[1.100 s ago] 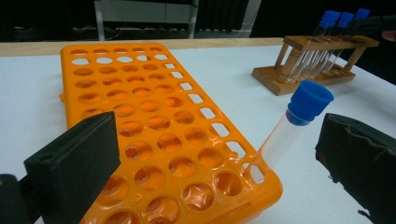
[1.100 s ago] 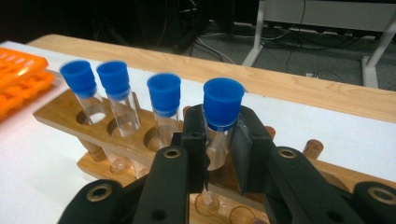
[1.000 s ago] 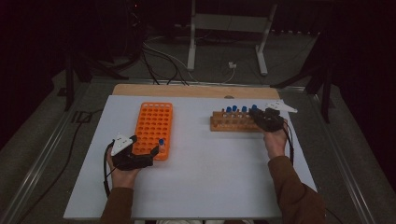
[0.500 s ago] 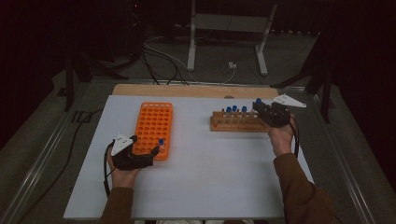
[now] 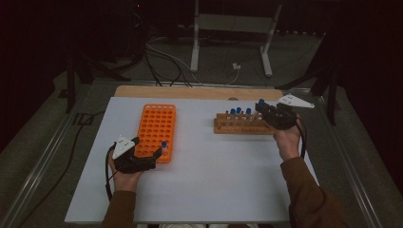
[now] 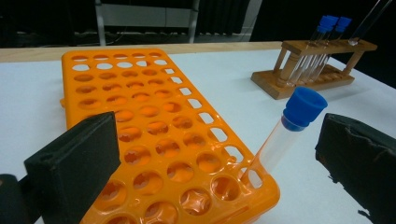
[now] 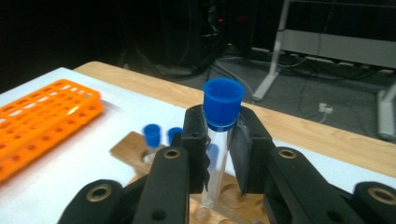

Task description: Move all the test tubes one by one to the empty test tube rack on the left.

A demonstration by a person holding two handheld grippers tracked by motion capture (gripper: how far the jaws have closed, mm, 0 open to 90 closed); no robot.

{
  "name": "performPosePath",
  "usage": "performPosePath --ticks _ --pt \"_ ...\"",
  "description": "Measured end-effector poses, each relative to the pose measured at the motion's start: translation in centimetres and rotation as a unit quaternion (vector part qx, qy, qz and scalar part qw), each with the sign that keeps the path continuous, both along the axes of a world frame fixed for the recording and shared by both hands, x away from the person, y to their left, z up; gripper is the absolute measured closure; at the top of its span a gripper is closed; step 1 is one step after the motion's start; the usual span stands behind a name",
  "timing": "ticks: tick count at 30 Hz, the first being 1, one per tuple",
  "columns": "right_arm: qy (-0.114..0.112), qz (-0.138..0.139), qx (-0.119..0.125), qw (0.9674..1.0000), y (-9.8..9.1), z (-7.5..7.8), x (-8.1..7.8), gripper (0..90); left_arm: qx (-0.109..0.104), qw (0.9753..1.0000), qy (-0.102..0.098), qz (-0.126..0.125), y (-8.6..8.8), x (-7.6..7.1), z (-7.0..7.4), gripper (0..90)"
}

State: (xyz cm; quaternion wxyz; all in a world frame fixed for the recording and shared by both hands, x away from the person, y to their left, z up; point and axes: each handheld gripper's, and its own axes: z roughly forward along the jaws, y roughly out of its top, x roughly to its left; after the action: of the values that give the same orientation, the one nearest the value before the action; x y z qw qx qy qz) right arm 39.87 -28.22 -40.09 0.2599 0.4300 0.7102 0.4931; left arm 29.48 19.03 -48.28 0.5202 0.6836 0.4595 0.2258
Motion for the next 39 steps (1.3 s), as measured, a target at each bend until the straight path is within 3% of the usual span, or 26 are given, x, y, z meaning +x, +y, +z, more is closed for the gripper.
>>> performPosePath --ticks 9,18,32,39 --pt "0.014 0.043 0.008 0.9989 2.3 0.2 -0.7 76.7 -0.013 0.9998 -0.013 0.004 -0.1 -0.1 0.8 0.8" --pt "0.030 0.087 0.009 0.9957 5.2 0.2 -1.2 76.7 0.004 0.9994 -0.033 -0.010 -1.6 -0.3 2.8 1.5" --pt "0.038 0.148 0.003 0.9883 10.1 1.2 -2.2 76.6 0.038 0.9959 -0.054 -0.061 -7.7 0.7 5.5 8.4" --pt "0.047 0.171 0.002 0.9842 12.0 1.4 -2.7 76.6 0.049 0.9951 -0.051 -0.069 -10.4 1.4 5.9 18.2"
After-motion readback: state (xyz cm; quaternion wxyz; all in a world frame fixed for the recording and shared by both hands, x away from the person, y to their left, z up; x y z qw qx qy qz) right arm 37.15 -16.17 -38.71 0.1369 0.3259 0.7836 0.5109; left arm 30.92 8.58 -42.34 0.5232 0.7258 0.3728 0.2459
